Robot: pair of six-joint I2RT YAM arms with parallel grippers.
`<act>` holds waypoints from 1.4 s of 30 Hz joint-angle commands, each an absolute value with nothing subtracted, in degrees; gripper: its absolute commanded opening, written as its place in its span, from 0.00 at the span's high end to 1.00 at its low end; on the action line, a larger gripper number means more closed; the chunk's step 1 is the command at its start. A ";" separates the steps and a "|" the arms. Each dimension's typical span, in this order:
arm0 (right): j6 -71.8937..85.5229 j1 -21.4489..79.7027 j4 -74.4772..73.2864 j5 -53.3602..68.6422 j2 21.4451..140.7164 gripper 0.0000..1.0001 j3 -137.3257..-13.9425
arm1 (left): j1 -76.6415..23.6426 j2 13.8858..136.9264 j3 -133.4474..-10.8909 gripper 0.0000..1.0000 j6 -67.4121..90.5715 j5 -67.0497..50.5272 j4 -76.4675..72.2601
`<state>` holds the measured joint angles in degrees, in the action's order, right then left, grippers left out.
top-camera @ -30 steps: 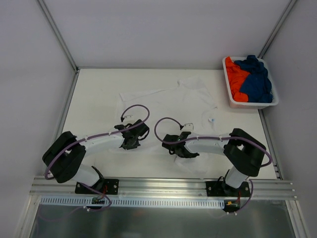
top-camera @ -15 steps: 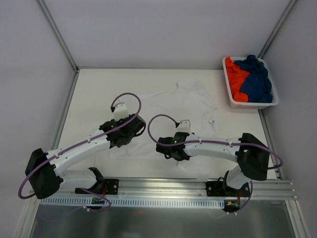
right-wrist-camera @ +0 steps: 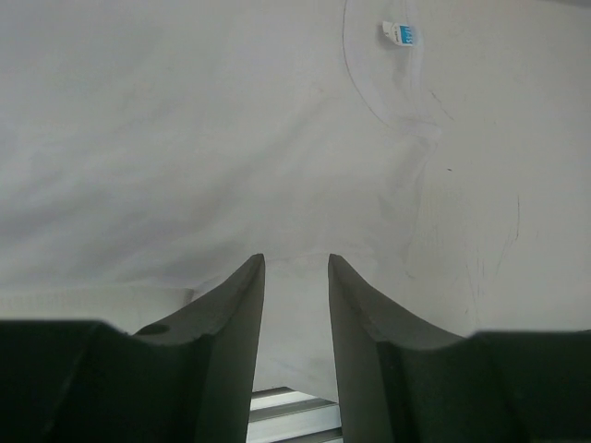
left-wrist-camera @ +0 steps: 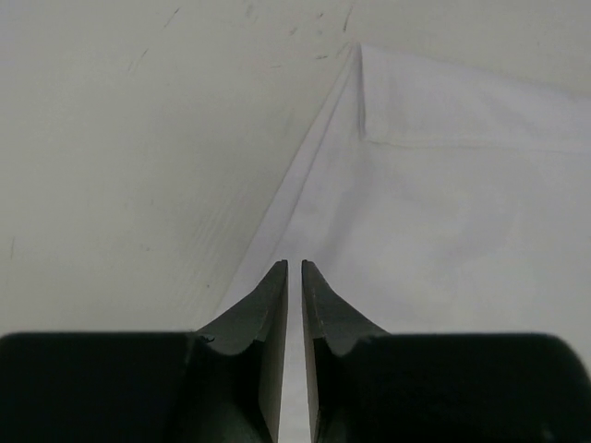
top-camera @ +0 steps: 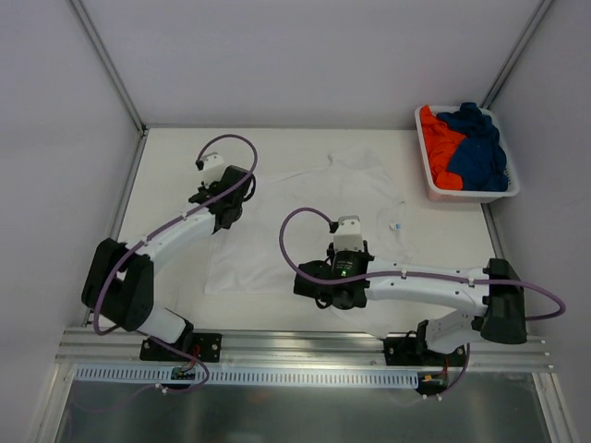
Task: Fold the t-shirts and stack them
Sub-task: Flatten the tshirt out
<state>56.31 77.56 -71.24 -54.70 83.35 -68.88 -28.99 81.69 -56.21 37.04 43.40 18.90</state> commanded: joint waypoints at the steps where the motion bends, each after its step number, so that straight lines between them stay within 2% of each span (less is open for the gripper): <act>1: 59.32 78.31 -74.10 -56.52 80.16 0.62 -67.16 | -25.50 89.44 -61.59 0.88 29.81 38.24 10.12; 4: 59.50 78.57 -73.83 -56.69 79.10 0.62 -66.36 | -23.39 94.90 -62.23 0.86 27.69 33.33 5.38; 7: 60.12 79.01 -73.83 -56.69 77.26 0.62 -65.40 | -21.45 99.82 -63.36 0.79 26.02 31.30 1.32; 11: 60.73 79.10 -73.30 -56.95 74.36 0.62 -63.64 | -19.95 104.14 -65.47 0.76 24.09 30.59 -1.67; 23: 59.59 79.10 -71.54 -57.57 72.68 0.61 -63.37 | -17.40 108.10 -71.27 0.78 22.76 28.92 -1.76; 42: 59.41 79.19 -70.40 -57.04 74.27 0.58 -63.72 | -17.40 109.42 -74.00 0.78 27.86 30.67 8.87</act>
<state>59.13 78.81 -70.17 -55.51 73.84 -63.22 -17.78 110.15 -72.62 26.39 30.06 6.15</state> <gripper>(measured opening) 0.417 0.220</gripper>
